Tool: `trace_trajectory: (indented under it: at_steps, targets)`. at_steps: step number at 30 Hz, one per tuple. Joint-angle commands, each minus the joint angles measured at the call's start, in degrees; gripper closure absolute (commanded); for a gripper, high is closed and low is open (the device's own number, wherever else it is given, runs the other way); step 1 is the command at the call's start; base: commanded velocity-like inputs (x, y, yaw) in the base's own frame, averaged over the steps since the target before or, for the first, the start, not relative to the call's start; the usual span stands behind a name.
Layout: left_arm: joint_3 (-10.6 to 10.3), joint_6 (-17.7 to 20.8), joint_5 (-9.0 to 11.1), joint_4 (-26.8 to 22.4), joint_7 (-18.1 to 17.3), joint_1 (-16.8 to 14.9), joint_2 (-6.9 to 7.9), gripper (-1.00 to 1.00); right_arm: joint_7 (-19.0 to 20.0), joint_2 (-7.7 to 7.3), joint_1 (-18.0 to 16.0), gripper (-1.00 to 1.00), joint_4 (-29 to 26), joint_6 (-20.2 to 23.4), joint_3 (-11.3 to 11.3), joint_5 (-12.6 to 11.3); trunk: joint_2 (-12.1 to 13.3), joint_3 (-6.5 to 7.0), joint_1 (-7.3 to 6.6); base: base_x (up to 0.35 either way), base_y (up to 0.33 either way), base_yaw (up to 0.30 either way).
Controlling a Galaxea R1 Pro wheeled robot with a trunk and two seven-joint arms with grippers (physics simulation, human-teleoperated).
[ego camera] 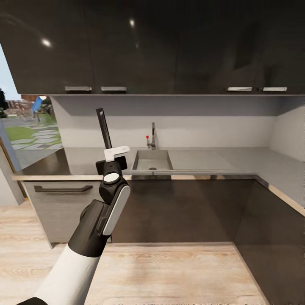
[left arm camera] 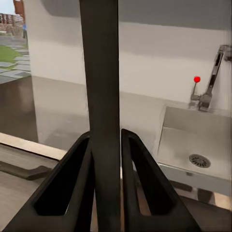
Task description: Pick up the poster from the kitchen countertop and hang it on one of the wall nails in the kitchen.
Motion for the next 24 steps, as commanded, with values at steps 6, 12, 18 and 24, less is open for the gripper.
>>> trace_trajectory:
  at_steps: [6, 12, 18, 24]
  targets:
    - [-0.04, 0.31, 0.31, -0.10, -0.03, -0.06, 0.00, 1.00, -0.04, 0.00, -0.03, -1.00, 0.03, -0.15, 0.01, 0.06, -0.04, -0.05, -0.02, -0.233, 0.069, -0.017]
    - [-0.04, 0.33, 0.31, -0.14, -0.11, -0.06, 0.00, 1.00, -0.04, 0.00, -0.03, -1.00, 0.03, -0.18, 0.00, 0.06, -0.04, -0.05, -0.02, -0.300, 0.111, -0.002]
    - [-0.01, 0.40, 0.33, -0.17, -0.83, -0.06, 0.00, 1.00, 0.01, -0.04, -0.03, -1.00, -0.01, -0.20, 0.03, 0.10, -0.04, -0.05, -0.02, -0.273, 0.108, 0.000]
    - [0.18, 4.35, 0.29, -0.39, -9.02, -0.06, 0.00, 1.00, 0.23, -0.12, 0.10, -1.00, -0.12, -2.97, 0.06, 0.13, -0.04, -0.05, -0.02, -0.070, 0.031, 0.000]
